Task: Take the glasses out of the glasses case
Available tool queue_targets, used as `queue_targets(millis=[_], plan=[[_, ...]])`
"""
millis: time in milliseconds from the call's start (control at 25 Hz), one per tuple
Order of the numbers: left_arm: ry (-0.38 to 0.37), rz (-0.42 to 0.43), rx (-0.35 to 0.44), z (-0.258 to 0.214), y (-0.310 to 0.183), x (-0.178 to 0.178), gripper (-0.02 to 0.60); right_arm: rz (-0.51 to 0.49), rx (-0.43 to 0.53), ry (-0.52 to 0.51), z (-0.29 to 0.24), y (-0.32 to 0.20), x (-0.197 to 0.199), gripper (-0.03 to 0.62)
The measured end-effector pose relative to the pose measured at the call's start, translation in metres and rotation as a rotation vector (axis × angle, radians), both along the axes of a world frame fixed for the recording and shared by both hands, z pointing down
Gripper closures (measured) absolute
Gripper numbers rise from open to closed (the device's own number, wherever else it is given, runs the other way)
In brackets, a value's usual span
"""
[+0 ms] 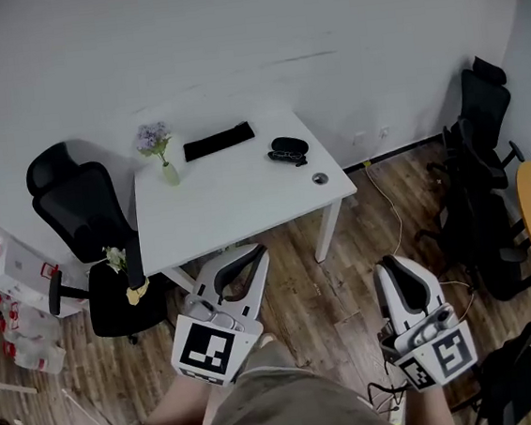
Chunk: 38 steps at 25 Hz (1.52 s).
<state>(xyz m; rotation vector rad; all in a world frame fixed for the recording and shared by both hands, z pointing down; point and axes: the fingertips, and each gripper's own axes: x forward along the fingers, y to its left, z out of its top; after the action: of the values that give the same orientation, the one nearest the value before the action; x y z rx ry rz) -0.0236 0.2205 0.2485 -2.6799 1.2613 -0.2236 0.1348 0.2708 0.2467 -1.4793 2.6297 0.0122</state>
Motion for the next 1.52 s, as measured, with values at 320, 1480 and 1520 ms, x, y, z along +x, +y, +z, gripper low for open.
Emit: queue_targets(millis=[320, 1480, 1520], plan=[[0.005, 0.006, -0.05, 0.031, -0.027, 0.006, 0.565, -0.026, -0.048, 0.015, 0.027, -0.031, -0.001, 0.422], [-0.136, 0.072, -0.284, 0.126, -0.388, -0.032, 0.565, -0.044, -0.4, 0.249, 0.155, -0.429, -0.042, 0.401], [-0.142, 0.08, -0.298, 0.132, -0.398, -0.032, 0.565, -0.044, -0.424, 0.26, 0.164, -0.441, -0.046, 0.401]])
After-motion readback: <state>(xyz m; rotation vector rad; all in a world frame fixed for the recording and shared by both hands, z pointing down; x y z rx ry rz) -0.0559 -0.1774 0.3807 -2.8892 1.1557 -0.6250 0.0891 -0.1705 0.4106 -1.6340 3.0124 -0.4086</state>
